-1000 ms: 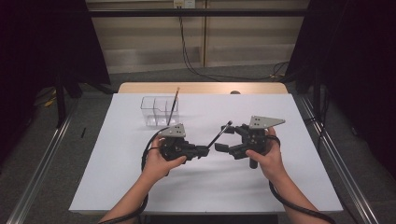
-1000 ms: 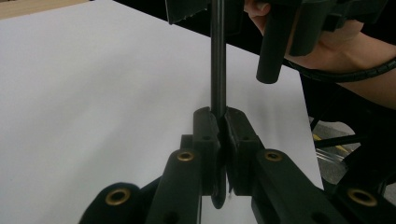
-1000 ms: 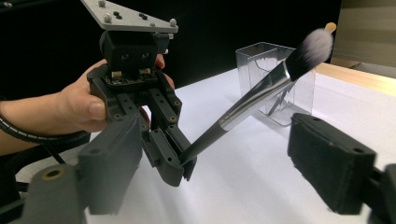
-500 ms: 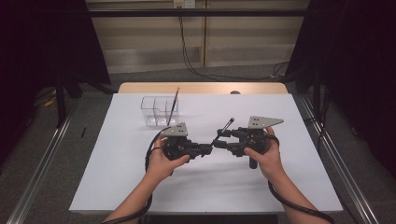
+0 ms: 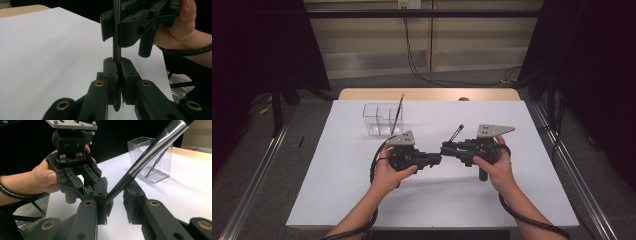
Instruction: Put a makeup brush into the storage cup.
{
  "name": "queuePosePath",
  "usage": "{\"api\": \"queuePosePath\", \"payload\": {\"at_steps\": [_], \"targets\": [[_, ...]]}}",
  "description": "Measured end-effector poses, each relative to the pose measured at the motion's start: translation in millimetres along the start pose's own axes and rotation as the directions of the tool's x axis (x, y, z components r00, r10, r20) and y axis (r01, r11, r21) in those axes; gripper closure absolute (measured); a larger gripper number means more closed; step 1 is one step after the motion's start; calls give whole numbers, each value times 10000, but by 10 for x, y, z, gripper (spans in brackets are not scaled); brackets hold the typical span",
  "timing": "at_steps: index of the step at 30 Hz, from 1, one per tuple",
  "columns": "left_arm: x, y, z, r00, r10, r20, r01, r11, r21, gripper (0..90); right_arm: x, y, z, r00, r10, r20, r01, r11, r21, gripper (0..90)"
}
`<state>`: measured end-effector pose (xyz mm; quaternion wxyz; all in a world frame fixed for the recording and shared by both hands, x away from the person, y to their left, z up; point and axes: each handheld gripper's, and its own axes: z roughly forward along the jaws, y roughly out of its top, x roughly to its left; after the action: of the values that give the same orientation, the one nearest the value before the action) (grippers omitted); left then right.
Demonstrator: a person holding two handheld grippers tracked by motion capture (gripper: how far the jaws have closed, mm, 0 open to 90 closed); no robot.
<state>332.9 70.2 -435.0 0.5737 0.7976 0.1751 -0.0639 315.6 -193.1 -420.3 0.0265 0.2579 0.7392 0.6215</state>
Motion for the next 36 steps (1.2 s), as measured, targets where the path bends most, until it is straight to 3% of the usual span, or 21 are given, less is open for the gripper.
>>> {"api": "queuePosePath", "payload": {"at_steps": [20,30,36], "targets": [[-17,-15,136,9999,-96,-58,95,9999,-40,835,-38,4,47,9971,647,-403,-657,9976,-237,838],[-13,-39,176,9996,-268,133,270,9994,-217,830,-33,3,43,9970,633,-445,-642,9978,-185,845],[7,-33,140,9979,-494,428,513,9977,-446,723,-41,6,27,9974,557,-457,-567,9982,-211,845]]}}
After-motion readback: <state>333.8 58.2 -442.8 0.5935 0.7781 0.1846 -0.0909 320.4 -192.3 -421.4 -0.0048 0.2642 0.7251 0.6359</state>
